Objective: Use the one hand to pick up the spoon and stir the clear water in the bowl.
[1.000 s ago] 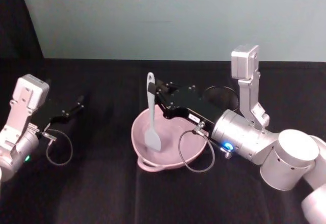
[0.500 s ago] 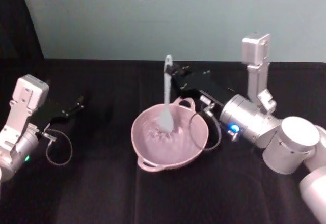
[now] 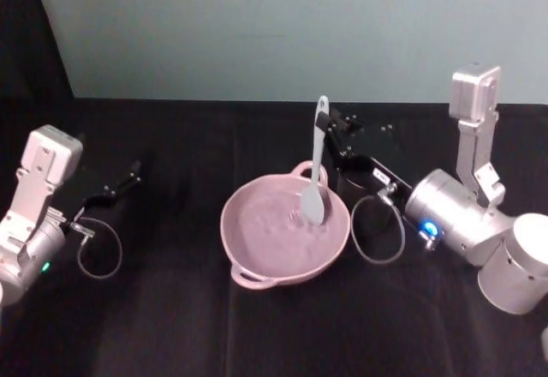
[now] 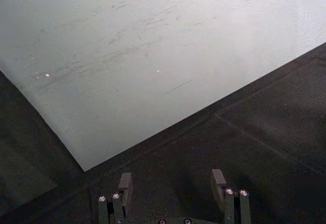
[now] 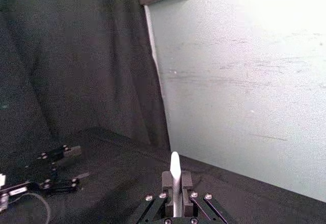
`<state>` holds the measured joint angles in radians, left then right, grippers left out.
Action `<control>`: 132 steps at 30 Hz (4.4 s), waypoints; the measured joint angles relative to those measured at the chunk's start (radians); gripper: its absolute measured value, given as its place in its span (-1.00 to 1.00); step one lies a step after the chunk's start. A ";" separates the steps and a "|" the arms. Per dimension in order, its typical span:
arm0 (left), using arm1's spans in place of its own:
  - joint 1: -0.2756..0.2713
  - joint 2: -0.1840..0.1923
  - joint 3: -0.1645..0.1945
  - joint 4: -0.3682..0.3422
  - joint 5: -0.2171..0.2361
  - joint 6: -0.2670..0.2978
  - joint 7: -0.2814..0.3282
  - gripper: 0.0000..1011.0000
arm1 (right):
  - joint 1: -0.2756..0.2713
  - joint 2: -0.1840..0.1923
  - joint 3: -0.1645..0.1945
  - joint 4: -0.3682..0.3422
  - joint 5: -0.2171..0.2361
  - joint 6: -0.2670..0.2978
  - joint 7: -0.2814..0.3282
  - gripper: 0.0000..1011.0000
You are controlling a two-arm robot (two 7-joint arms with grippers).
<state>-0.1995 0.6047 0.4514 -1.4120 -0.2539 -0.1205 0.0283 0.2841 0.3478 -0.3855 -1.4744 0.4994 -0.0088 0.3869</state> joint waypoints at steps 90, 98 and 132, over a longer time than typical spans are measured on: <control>0.000 0.000 0.000 0.000 0.000 0.000 0.000 1.00 | 0.021 -0.112 -0.034 0.099 -0.045 -0.081 0.018 -0.79; 0.000 0.000 0.000 0.000 0.000 0.000 0.000 1.00 | -0.032 -0.060 0.029 0.037 -0.051 -0.074 -0.012 -0.79; 0.000 0.000 0.000 0.000 0.000 0.000 0.000 1.00 | 0.012 -0.155 -0.071 0.086 -0.067 -0.098 0.059 -0.80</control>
<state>-0.1995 0.6047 0.4514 -1.4120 -0.2539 -0.1205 0.0283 0.2957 0.1930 -0.4569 -1.3889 0.4326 -0.1067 0.4459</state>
